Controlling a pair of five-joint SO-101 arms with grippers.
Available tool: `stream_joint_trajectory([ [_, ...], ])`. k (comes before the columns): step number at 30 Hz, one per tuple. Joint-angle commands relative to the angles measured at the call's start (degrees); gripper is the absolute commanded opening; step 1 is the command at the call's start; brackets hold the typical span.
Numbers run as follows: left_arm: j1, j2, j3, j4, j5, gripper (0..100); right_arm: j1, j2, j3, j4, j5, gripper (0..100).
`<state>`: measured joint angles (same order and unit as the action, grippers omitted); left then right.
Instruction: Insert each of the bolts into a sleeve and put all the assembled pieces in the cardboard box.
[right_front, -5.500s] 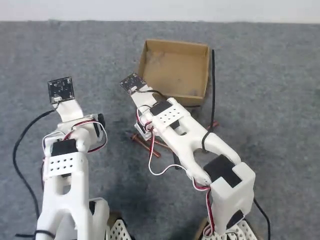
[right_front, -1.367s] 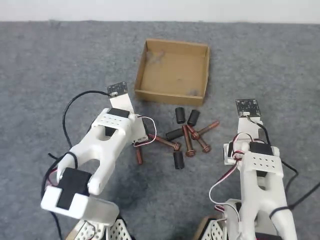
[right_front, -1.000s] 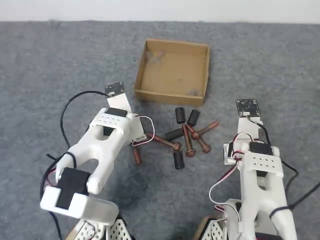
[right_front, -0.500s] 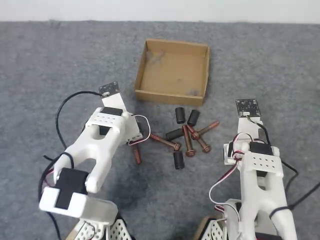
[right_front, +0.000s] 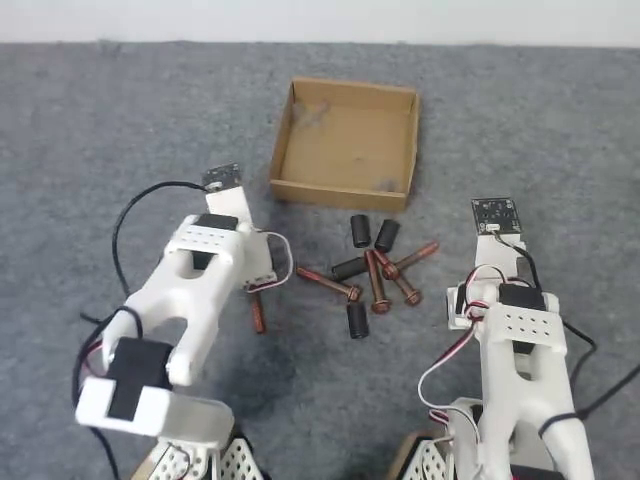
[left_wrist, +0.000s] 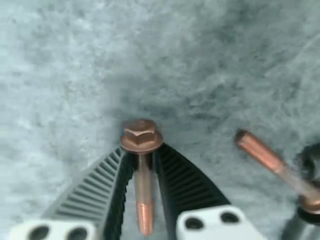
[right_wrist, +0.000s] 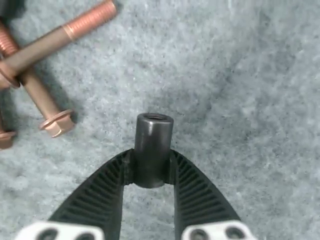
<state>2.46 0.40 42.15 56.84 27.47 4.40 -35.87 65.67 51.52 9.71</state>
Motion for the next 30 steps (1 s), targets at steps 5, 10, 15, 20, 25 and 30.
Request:
stream_joint_trajectory([
  [5, -9.93, -8.70, 2.59, -6.51, -18.90, 2, 0.31, -3.30, -5.10, -0.57, 0.53, 0.7],
  [10, -9.93, -8.97, 3.30, -7.56, -18.81, 2, -1.10, -2.68, -11.87, -1.63, 0.53, 0.7],
  [15, -9.93, -8.79, 3.30, -7.56, -18.90, 2, -6.55, -2.59, -12.84, -8.57, 0.79, 0.7],
  [20, -10.02, -8.79, 3.47, -7.56, -18.99, 2, -10.77, -2.59, -10.64, -20.70, 0.62, 0.7],
  [25, -10.02, -8.79, 3.56, -7.56, -19.08, 2, -12.09, -2.59, -6.68, -35.65, 0.70, 0.7],
  [30, -9.93, -8.79, 3.56, -7.47, -19.08, 2, -12.70, -2.51, -1.76, -49.89, 0.53, 0.7],
])
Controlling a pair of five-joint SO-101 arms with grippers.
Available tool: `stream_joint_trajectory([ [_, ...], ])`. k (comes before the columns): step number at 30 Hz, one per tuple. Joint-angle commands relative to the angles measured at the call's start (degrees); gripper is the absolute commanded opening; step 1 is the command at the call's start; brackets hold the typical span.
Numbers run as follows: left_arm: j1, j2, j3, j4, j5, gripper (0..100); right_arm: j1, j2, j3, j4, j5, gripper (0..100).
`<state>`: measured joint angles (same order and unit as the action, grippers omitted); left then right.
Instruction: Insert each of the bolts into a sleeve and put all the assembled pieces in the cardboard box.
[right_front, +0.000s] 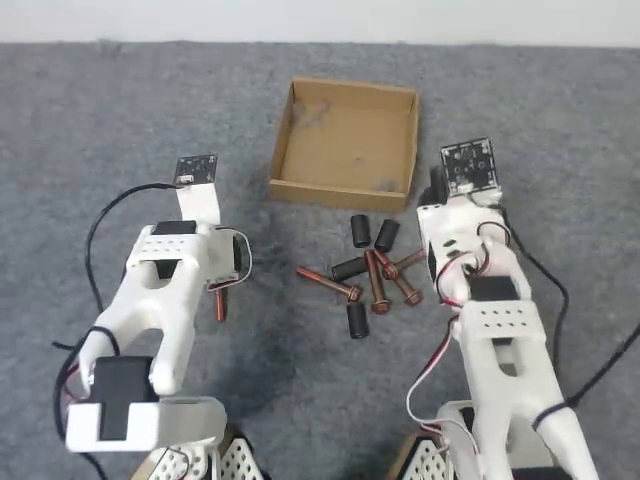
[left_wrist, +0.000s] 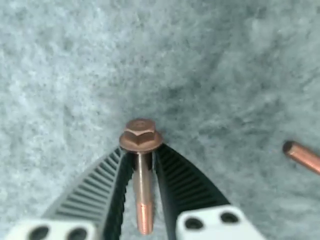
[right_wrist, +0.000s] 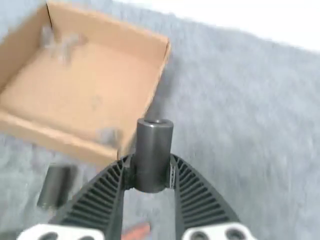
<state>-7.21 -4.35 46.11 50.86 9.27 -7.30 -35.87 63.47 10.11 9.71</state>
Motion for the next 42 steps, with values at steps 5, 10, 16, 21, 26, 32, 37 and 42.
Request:
stream_joint_trajectory([
  [5, -0.26, -4.04, -0.40, -1.58, -0.88, 2, -3.74, 3.47, 1.93, -19.30, 0.62, 0.7],
  [10, -0.26, -4.04, -0.40, -1.58, -0.88, 2, -5.76, 15.25, -0.62, -31.78, 0.44, 0.7],
  [16, -0.26, -4.04, -0.40, -1.67, -0.88, 2, -8.48, 30.90, -5.80, -49.10, 0.35, 0.7],
  [21, -0.26, -4.04, -0.40, -1.67, -0.88, 2, -12.09, 43.21, -12.22, -58.68, -2.73, 0.7],
  [26, -0.18, -4.04, -0.57, -1.67, -0.88, 2, -13.41, 53.93, -21.10, -65.19, -12.75, 0.7],
  [32, -0.09, -3.96, -0.40, -3.25, -0.88, 2, -14.55, 63.87, -29.54, -66.95, -14.59, 0.7],
  [37, 1.23, -3.96, -0.40, -3.25, -0.88, 2, -18.51, 66.51, -29.27, -70.11, -14.51, 0.7],
  [42, 0.97, -3.96, -0.31, -3.25, -0.88, 2, -22.46, 66.51, -21.80, -76.53, -8.88, 0.7],
])
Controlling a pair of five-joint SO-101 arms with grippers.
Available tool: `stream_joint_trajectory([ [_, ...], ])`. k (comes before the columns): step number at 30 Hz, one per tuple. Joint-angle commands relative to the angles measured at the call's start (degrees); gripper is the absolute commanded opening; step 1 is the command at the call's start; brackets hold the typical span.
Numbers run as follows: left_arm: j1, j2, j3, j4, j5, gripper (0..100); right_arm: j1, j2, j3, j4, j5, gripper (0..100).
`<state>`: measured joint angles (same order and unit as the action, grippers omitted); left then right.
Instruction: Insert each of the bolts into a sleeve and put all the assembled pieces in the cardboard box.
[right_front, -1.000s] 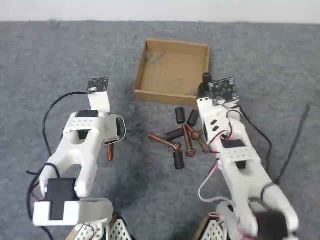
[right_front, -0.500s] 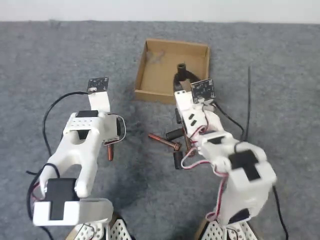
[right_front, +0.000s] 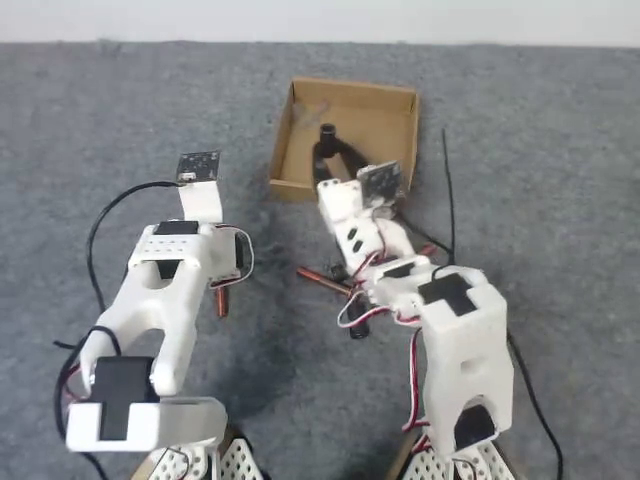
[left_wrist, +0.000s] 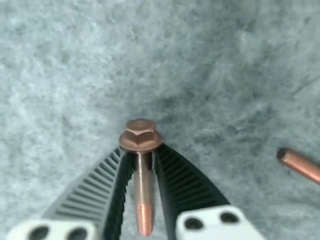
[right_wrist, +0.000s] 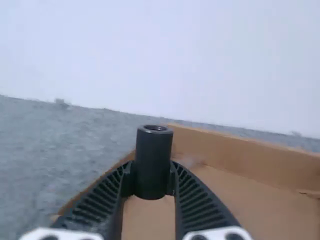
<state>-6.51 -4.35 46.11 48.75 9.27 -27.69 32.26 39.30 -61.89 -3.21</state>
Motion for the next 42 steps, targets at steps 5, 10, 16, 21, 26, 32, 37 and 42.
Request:
stream_joint_trajectory([
  [5, 0.26, -3.96, -0.31, -1.14, -0.88, 2, -4.44, -3.30, 11.08, -13.14, 8.44, 0.7],
  [10, 0.26, -3.96, -0.31, -1.14, -0.88, 2, -6.20, -11.74, 22.59, -14.55, 8.35, 0.7],
  [16, 0.26, -3.96, -0.31, -1.14, -0.88, 2, -7.96, -19.82, 35.16, -16.04, 8.18, 0.6],
  [21, 0.26, -3.96, -0.31, -1.14, -0.88, 2, -7.96, -22.11, 44.40, -26.07, 8.18, 0.6],
  [26, 0.26, -4.22, 0.40, -1.14, -0.88, 2, -7.25, -20.79, 48.88, -30.55, 8.18, 0.6],
  [32, 0.26, -4.40, 0.48, -1.14, -0.97, 2, -4.97, -16.75, 50.90, -36.79, 8.09, 0.6],
  [37, 0.26, -4.40, 0.48, -1.14, -0.97, 2, -4.26, -16.66, 54.15, -38.90, 8.09, 0.6],
  [42, 0.26, -4.40, 0.48, -1.23, -0.97, 2, -3.30, -17.63, 54.33, -38.90, 4.48, 0.6],
])
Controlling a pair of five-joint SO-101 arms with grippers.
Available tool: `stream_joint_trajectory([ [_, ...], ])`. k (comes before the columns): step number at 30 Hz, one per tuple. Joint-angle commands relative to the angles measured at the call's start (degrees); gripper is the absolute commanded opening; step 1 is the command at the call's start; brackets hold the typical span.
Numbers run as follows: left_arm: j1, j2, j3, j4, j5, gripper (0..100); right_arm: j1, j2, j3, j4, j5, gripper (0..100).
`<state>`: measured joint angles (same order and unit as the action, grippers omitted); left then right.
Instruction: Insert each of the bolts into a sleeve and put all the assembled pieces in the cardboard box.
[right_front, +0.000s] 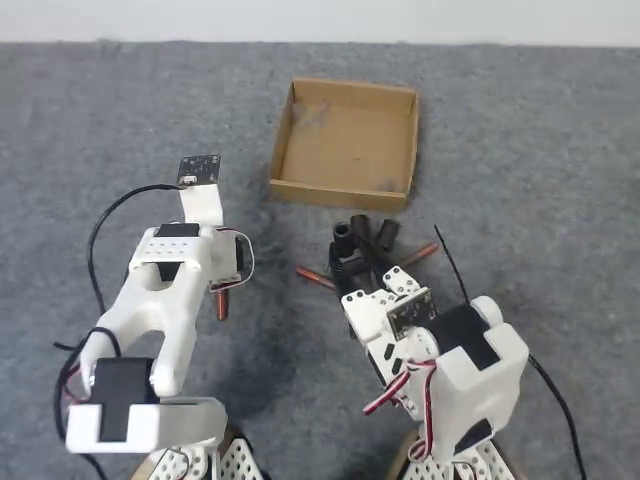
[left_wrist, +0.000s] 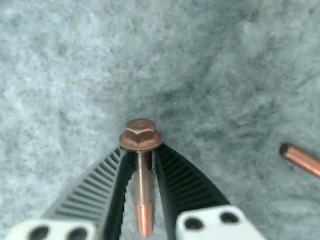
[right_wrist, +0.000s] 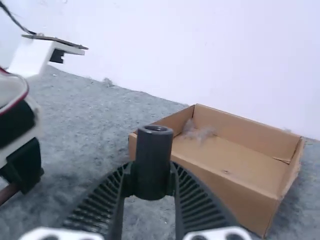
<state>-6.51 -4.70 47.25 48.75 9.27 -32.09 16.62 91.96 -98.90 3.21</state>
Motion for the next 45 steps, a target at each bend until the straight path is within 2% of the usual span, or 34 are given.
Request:
stream_joint_trajectory([
  [1, 0.26, -4.04, -0.66, -1.67, -0.97, 2, 1.10, -1.98, 1.67, -1.89, -2.20, 0.6],
  [8, 3.60, -4.13, -1.36, -2.81, -0.70, 2, 1.27, -1.80, 1.49, -1.80, -2.02, 0.6],
  [22, 5.45, -4.22, -15.69, -2.46, -0.62, 2, 1.27, -1.80, 0.97, -1.71, -2.02, 0.6],
  [31, 9.23, -4.84, -24.31, -2.46, -0.53, 2, 1.10, -1.80, 0.88, -1.71, -1.93, 0.6],
  [37, 12.57, -16.70, -23.43, -2.55, -0.53, 2, 1.10, -1.80, 0.88, -1.71, -1.93, 0.6],
  [45, 17.14, -33.93, -13.05, -4.22, -0.53, 2, 1.10, -1.80, 0.88, -1.71, -1.93, 0.6],
])
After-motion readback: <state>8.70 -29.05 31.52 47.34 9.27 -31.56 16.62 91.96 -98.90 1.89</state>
